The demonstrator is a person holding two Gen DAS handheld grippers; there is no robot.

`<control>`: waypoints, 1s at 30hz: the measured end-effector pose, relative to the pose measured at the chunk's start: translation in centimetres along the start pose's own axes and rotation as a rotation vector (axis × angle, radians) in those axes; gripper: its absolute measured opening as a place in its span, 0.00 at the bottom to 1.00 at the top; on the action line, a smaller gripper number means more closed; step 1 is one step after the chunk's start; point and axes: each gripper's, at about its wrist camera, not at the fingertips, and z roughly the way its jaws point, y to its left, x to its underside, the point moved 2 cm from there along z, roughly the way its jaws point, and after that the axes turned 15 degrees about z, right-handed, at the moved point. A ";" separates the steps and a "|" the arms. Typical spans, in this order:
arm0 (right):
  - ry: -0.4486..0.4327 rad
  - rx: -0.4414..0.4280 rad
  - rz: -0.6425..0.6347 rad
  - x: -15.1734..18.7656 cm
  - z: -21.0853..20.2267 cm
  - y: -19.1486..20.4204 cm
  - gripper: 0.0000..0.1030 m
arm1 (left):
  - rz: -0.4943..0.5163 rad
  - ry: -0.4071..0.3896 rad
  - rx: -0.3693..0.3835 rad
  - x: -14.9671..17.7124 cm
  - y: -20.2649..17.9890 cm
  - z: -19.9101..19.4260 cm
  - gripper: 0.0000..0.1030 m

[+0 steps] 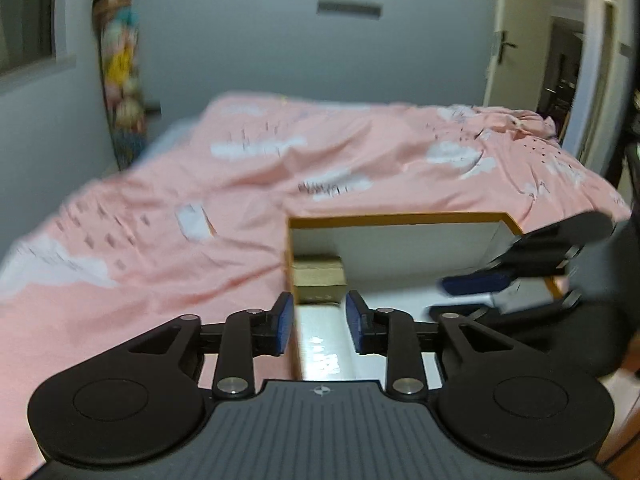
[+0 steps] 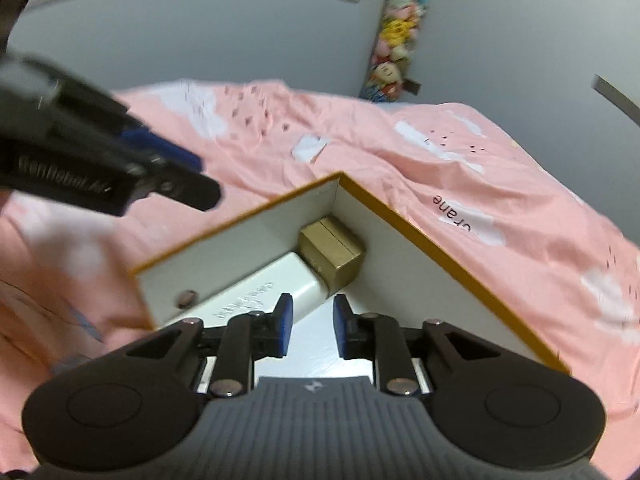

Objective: Organize objects
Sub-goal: 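Move both tools back to the pile of items beside the box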

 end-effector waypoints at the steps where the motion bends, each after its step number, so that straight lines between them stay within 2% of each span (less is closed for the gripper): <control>1: -0.017 -0.001 0.030 0.2 -0.9 -0.1 0.25 | 0.042 -0.019 -0.031 0.7 -0.1 -1.1 0.40; 4: -0.068 0.016 0.107 1.7 -4.0 0.2 0.27 | 0.161 -0.069 -0.135 3.2 -0.2 -4.1 0.46; 6: -0.088 0.043 0.159 3.1 -5.7 0.4 0.27 | 0.233 -0.064 -0.169 4.8 -0.1 -5.5 0.50; 10: -0.080 0.077 0.267 6.2 -7.7 0.5 0.28 | 0.284 -0.006 -0.160 7.9 0.7 -6.8 0.51; 15: -0.018 0.115 0.387 10.1 -9.2 0.1 0.28 | 0.243 0.081 -0.114 10.1 1.6 -6.2 0.51; 17: 0.003 0.115 0.407 10.9 -9.7 0.0 0.28 | 0.233 0.101 -0.102 10.0 1.9 -6.0 0.51; 20: 0.009 0.106 0.380 11.2 -10.3 0.5 0.29 | 0.267 0.043 -0.157 9.2 1.8 -6.8 0.51; 21: 0.010 0.085 0.361 11.2 -10.5 0.9 0.31 | 0.263 0.023 -0.149 8.5 1.7 -7.1 0.51; 24: 0.043 0.006 0.258 10.9 -10.5 2.7 0.31 | 0.264 -0.003 -0.093 7.6 0.7 -7.9 0.53; 27: 0.084 -0.057 0.132 10.8 -9.9 4.6 0.31 | 0.294 0.006 -0.030 7.1 -0.9 -7.8 0.55; 30: 0.143 -0.108 0.016 11.1 -9.2 6.2 0.35 | 0.306 0.021 0.047 7.1 -2.7 -7.7 0.55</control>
